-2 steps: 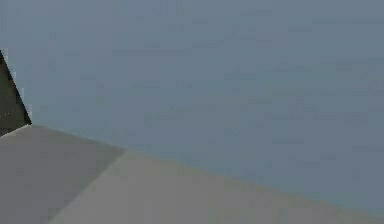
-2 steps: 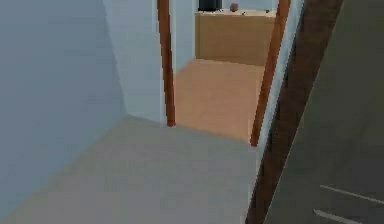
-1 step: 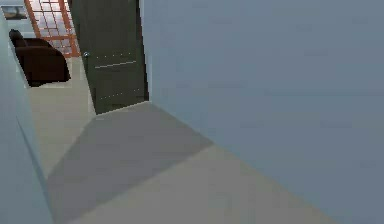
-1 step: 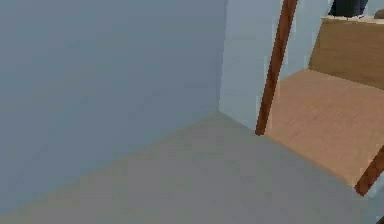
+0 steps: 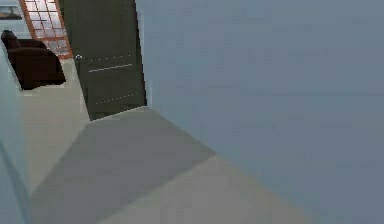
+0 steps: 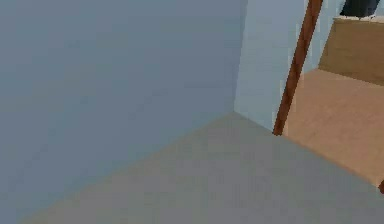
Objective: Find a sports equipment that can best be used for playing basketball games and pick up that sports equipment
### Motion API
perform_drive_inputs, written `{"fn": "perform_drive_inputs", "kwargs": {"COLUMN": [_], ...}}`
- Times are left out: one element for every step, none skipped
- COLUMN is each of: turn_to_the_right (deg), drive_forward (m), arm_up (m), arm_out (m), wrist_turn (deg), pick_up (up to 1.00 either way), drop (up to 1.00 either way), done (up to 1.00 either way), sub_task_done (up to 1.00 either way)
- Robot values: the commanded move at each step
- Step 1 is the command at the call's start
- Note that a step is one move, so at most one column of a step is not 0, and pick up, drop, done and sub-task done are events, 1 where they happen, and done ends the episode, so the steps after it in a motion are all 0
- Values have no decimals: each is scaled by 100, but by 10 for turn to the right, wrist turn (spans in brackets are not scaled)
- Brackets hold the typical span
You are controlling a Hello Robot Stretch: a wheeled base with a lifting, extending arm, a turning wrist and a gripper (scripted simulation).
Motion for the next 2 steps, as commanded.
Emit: {"fn": "perform_drive_inputs", "kwargs": {"turn_to_the_right": [-330, 0], "drive_forward": [0, 100], "arm_up": [0, 0], "arm_out": [0, 0], "wrist_turn": [0, 0], "pick_up": [0, 0], "drop": [0, 0], "done": [0, 0], "sub_task_done": [0, 0]}}
